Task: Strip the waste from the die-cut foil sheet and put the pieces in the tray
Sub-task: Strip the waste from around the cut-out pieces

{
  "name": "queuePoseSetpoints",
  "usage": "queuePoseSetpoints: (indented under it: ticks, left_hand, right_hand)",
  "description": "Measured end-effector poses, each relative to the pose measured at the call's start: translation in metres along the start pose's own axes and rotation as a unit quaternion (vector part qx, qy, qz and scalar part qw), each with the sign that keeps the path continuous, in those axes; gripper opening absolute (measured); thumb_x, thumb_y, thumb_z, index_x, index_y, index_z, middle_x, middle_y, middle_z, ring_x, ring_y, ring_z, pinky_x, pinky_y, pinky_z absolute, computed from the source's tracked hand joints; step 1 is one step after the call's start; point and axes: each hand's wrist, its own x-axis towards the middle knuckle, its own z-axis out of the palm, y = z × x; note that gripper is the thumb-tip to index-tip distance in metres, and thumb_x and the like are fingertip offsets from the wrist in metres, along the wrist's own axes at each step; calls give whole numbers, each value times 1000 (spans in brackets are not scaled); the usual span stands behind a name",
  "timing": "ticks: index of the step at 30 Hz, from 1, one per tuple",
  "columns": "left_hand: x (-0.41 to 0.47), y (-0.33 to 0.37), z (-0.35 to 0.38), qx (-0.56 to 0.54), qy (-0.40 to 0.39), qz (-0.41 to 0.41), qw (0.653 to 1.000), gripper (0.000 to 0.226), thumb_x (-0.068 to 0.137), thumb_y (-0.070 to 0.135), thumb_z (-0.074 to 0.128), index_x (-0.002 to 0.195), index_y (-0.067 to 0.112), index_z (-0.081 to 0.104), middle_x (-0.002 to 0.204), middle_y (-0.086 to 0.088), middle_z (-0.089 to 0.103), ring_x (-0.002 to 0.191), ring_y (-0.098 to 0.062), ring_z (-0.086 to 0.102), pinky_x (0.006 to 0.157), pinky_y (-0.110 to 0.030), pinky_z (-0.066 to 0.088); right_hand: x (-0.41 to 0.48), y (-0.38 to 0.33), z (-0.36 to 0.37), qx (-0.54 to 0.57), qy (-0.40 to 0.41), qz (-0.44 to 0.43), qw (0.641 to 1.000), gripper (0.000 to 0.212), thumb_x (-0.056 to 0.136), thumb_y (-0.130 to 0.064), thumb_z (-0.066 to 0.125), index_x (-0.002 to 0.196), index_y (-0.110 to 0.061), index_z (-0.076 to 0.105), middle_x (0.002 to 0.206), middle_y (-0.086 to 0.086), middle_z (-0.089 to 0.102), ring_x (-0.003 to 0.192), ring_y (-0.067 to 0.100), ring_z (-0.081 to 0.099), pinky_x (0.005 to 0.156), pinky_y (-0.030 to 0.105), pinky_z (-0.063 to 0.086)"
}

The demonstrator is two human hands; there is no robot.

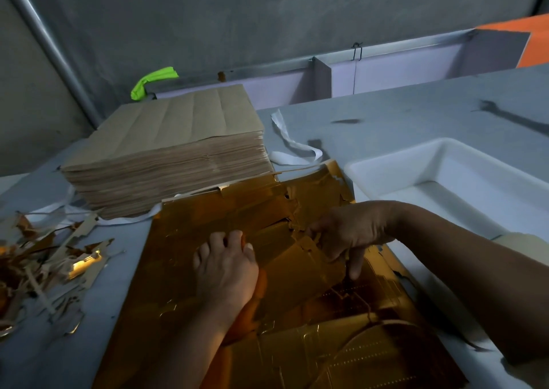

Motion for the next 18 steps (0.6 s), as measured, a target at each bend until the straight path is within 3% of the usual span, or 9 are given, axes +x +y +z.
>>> queuePoseSetpoints:
  ticks: [3,9,15,18]
  left_hand:
    - [-1,-1,0,1,9,6,1000,42,101,50,28,140,35,35,142,-2,38,134,-24,35,115,-45,23]
    - [0,0,1,2,11,13,1000,42,101,49,30,139,33,36,141,-4,39,133,-25,36,114,-45,25]
    - [-1,-2,1,3,17,17,1000,41,101,49,30,138,33,37,139,-3,39,131,-24,37,113,-44,27]
    - [0,-1,2,4,14,13,1000,41,101,50,30,138,34,37,140,-3,38,133,-24,36,114,-44,25]
  right_hand:
    - [1,0,1,-1,9,-2,1000,31,92,5,57,114,-17,58,102,28,66,69,24,69,54,25,57]
    - [0,-2,0,-14,33,-18,999,35,89,7,55,116,-15,57,71,12,66,57,19,65,51,23,54]
    - [-3,-5,1,-28,47,-33,998,31,92,5,51,116,-13,57,64,6,60,51,16,56,46,23,49]
    - [-4,-7,0,-54,98,-56,992,22,93,0,51,110,-13,57,68,5,55,51,14,49,43,22,42]
